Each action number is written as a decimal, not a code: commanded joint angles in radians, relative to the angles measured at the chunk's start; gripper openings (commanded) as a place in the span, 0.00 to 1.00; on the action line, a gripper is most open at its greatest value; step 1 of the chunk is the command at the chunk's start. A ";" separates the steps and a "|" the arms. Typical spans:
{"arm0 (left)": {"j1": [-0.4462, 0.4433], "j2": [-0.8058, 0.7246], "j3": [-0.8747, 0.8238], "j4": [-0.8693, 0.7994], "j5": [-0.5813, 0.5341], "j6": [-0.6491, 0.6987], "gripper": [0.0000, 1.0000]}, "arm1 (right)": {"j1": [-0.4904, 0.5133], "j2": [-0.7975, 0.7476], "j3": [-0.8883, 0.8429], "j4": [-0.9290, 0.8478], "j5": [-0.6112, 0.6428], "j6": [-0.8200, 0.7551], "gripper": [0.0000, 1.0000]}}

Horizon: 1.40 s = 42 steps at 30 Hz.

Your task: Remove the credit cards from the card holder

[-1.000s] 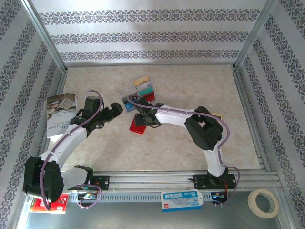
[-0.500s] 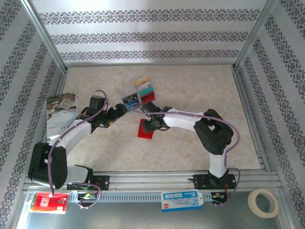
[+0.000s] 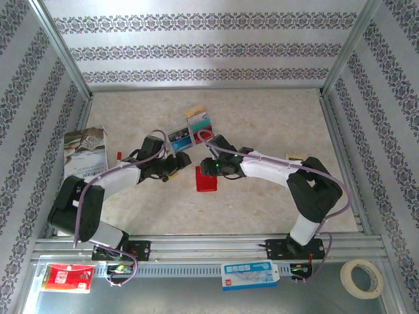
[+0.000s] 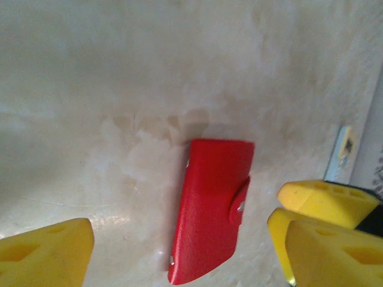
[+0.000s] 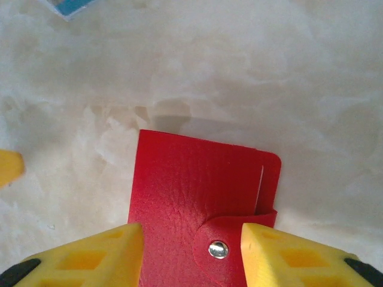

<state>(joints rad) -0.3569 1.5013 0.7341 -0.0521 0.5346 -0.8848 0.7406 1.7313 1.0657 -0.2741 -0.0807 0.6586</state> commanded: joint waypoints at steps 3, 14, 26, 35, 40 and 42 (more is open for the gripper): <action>-0.057 0.063 0.058 0.013 0.057 0.028 0.70 | -0.029 0.018 -0.030 0.014 -0.016 0.076 0.41; -0.085 0.180 0.089 0.053 0.110 0.029 0.44 | -0.046 0.021 -0.090 0.018 -0.033 0.146 0.22; -0.093 0.206 0.077 0.051 0.116 0.066 0.35 | -0.045 0.057 -0.099 0.018 -0.045 0.148 0.16; -0.098 0.263 0.082 0.124 0.177 0.040 0.33 | -0.043 0.070 -0.108 0.031 -0.059 0.142 0.16; -0.099 0.255 0.071 0.231 0.242 0.013 0.29 | -0.045 0.075 -0.108 0.037 -0.065 0.141 0.15; -0.100 0.247 0.073 0.239 0.254 0.018 0.28 | -0.047 0.077 -0.108 0.041 -0.068 0.143 0.16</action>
<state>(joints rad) -0.4442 1.7626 0.8047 0.0780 0.7162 -0.8539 0.6956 1.7699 0.9813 -0.2325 -0.1314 0.7910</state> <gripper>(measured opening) 0.286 0.156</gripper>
